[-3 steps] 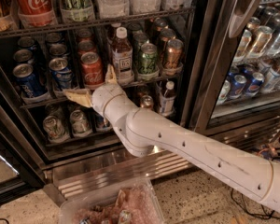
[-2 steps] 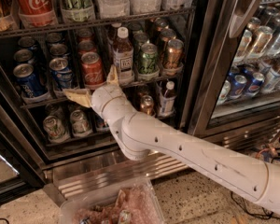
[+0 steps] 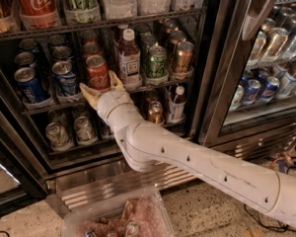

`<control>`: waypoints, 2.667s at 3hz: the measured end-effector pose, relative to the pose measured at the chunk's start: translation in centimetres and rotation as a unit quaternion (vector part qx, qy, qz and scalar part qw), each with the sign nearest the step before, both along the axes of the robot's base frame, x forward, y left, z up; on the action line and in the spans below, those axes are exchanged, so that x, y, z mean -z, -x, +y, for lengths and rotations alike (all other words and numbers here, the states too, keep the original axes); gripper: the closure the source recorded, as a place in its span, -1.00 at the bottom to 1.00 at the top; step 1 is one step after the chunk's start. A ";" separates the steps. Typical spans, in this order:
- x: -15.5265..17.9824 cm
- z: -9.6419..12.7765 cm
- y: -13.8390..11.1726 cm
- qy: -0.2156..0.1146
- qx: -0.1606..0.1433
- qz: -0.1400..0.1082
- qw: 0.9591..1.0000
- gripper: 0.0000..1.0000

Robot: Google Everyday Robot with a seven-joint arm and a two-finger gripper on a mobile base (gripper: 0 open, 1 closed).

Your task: Pick coke can from middle shelf of fridge

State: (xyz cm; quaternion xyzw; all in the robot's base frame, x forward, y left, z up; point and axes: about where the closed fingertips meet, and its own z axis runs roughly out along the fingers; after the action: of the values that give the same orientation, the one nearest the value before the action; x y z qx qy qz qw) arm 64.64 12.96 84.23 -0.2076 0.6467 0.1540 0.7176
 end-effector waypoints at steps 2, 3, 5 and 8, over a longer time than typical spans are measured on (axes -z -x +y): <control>-0.4 1.0 -1.2 0.007 -0.011 -0.006 1.000 -0.46; -0.4 1.3 -1.5 0.005 -0.014 -0.006 1.000 -0.36; -0.2 1.6 -1.9 0.003 -0.013 -0.003 1.000 0.22; 0.1 2.2 -2.7 0.003 -0.017 0.002 1.000 0.46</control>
Offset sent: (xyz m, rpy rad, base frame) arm 0.0114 0.0153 -0.0005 -0.0255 -0.0036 0.0350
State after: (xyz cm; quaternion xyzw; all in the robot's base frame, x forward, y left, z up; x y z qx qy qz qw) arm 67.35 15.21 84.14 -0.2203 0.6450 0.1646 0.7130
